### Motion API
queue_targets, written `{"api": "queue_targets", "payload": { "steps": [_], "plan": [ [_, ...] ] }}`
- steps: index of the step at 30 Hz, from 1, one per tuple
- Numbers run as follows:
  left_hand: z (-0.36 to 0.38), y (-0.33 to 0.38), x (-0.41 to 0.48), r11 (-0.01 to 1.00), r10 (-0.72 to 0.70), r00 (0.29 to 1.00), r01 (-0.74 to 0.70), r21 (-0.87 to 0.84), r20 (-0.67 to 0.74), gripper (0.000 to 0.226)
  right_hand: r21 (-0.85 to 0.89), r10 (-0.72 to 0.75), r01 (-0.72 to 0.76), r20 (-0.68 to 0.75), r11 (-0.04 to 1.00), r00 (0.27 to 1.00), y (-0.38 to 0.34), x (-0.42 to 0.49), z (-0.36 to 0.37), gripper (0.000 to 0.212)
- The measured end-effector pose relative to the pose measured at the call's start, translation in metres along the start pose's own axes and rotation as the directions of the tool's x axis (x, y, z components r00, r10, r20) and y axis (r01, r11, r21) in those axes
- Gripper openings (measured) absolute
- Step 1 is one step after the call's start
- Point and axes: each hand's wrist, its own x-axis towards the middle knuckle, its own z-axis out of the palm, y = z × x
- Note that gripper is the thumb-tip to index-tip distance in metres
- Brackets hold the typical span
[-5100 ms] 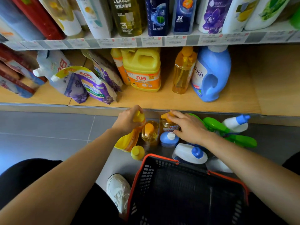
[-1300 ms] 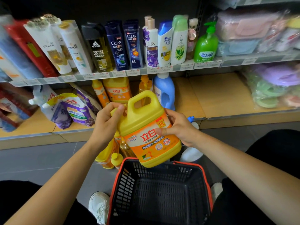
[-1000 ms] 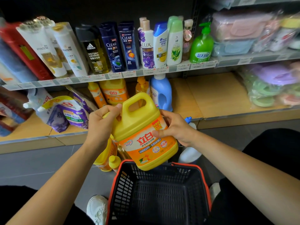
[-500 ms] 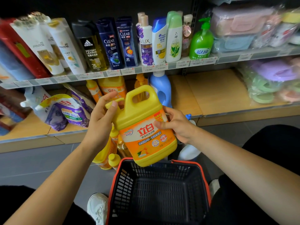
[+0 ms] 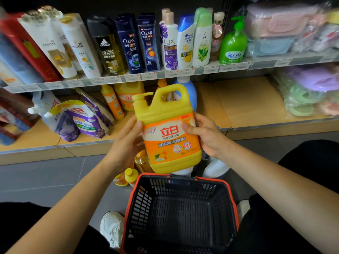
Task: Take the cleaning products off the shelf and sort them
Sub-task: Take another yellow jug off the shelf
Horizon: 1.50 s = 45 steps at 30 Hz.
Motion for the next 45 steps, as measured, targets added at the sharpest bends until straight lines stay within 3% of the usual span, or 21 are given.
{"api": "queue_targets", "payload": {
  "steps": [3,5,11,14,17,19,24,26,30,36,39,41,45],
  "plan": [
    [0.003,-0.014,-0.007,0.985,-0.078,0.993,0.062,0.158,0.093,0.066,0.05,-0.037,0.038,-0.032,0.998,0.999,-0.004,0.002,0.001,0.057],
    [0.011,-0.02,-0.01,0.985,-0.072,0.994,0.058,0.164,0.077,0.076,0.068,-0.041,0.042,-0.024,0.997,0.999,-0.006,0.002,0.002,0.056],
    [0.021,-0.021,-0.011,0.999,0.03,0.997,-0.029,0.022,-0.076,0.065,-0.016,-0.041,0.042,0.05,0.999,0.998,-0.008,0.003,0.002,0.056],
    [0.017,-0.016,-0.012,0.99,0.105,0.985,-0.091,0.106,-0.136,0.068,-0.124,-0.129,0.134,0.05,0.983,0.99,-0.017,0.008,-0.005,0.055],
    [0.008,-0.008,-0.009,0.97,0.167,0.971,-0.13,0.208,-0.174,0.066,-0.167,-0.238,0.243,0.05,0.955,0.97,-0.028,0.014,-0.014,0.069],
    [0.003,-0.004,-0.009,0.954,0.183,0.969,-0.135,0.269,-0.165,0.07,-0.295,-0.281,0.284,0.052,0.912,0.958,-0.032,0.017,-0.019,0.075],
    [-0.009,0.002,-0.008,0.908,0.194,0.976,-0.142,0.394,-0.096,0.073,-0.513,-0.267,0.28,0.101,0.812,0.959,-0.04,0.021,-0.025,0.038],
    [-0.01,0.004,-0.007,0.893,0.193,0.979,-0.151,0.423,-0.057,0.075,-0.481,-0.226,0.25,0.108,0.84,0.968,-0.046,0.021,-0.024,0.022],
    [-0.008,0.002,-0.009,0.898,0.181,0.983,-0.167,0.407,0.004,0.075,-0.395,-0.18,0.202,0.092,0.896,0.979,-0.052,0.017,-0.019,0.026],
    [-0.01,-0.011,-0.004,0.927,0.154,0.988,-0.139,0.347,-0.016,0.086,-0.308,-0.238,0.238,0.039,0.921,0.97,-0.051,0.005,-0.011,0.023],
    [-0.011,-0.017,-0.002,0.983,0.083,0.985,-0.056,0.176,-0.15,0.105,-0.216,-0.249,0.24,-0.018,0.946,0.968,-0.051,0.002,-0.007,0.021],
    [-0.013,-0.022,0.0,1.0,0.029,0.99,-0.029,0.003,-0.141,0.111,-0.134,-0.242,0.233,-0.054,0.963,0.969,-0.053,0.001,-0.005,0.02],
    [-0.016,-0.02,0.005,0.996,0.034,0.997,-0.04,-0.08,-0.071,0.088,-0.006,-0.195,0.196,-0.125,0.981,0.973,-0.058,0.002,-0.006,0.026]
  ]
}}
